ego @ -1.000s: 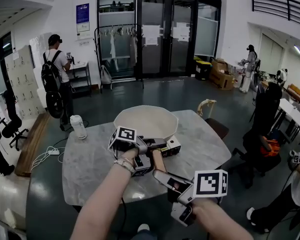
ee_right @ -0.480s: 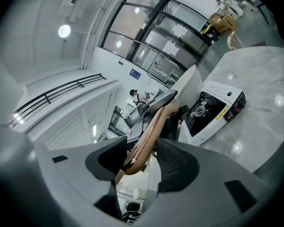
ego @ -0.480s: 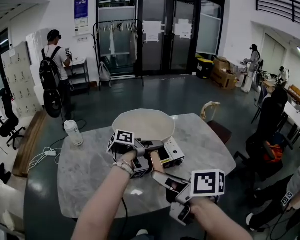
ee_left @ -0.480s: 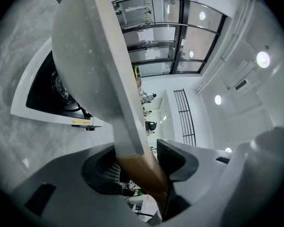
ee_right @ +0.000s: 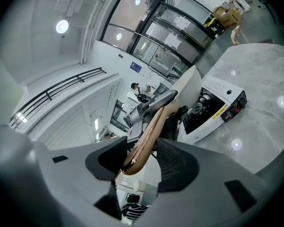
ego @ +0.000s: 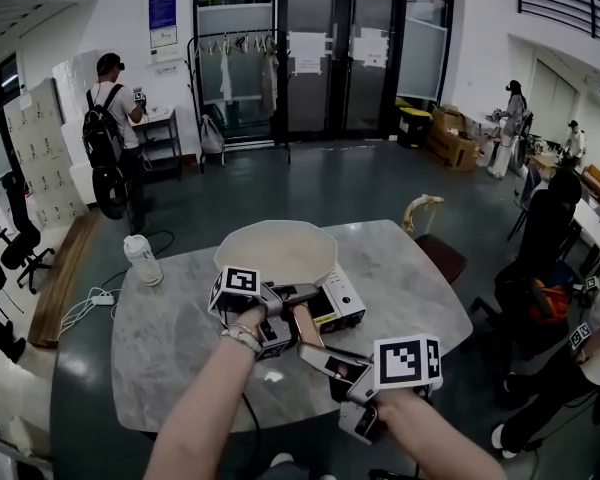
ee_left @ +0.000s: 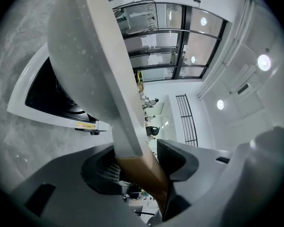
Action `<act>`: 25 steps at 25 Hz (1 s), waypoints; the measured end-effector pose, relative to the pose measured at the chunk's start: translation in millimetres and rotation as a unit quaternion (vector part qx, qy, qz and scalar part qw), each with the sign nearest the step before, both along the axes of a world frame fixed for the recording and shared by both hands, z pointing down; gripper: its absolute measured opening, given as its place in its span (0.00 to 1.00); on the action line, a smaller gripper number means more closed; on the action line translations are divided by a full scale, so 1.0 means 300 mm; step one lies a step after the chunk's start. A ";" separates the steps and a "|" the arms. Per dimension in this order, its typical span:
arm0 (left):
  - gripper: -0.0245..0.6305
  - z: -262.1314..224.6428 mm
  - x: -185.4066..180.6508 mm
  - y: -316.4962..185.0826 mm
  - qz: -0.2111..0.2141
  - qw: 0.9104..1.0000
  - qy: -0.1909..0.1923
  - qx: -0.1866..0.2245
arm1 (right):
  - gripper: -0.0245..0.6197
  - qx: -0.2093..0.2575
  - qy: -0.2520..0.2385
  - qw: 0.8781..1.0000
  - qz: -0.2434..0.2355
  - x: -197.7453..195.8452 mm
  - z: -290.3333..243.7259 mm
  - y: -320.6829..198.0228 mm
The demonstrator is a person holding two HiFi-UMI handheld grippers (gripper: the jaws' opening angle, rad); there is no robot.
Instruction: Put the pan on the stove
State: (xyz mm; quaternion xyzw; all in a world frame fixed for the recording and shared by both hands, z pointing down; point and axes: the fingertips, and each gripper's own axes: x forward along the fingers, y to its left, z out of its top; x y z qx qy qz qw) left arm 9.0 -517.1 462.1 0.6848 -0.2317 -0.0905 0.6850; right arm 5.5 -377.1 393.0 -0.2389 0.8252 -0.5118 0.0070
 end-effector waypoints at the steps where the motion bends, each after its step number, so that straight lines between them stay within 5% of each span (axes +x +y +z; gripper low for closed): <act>1: 0.39 0.006 0.002 0.000 0.002 1.000 -0.005 -0.004 | 0.36 -0.004 -0.003 1.000 -0.001 0.001 0.004 -0.005; 14: 0.39 0.098 -0.004 -0.039 0.001 0.999 -0.001 -0.039 | 0.36 -0.028 0.009 1.000 -0.008 -0.001 0.066 -0.053; 25: 0.39 0.090 -0.009 -0.049 -0.022 1.000 0.002 -0.014 | 0.35 -0.042 0.042 0.998 -0.036 -0.013 0.100 -0.059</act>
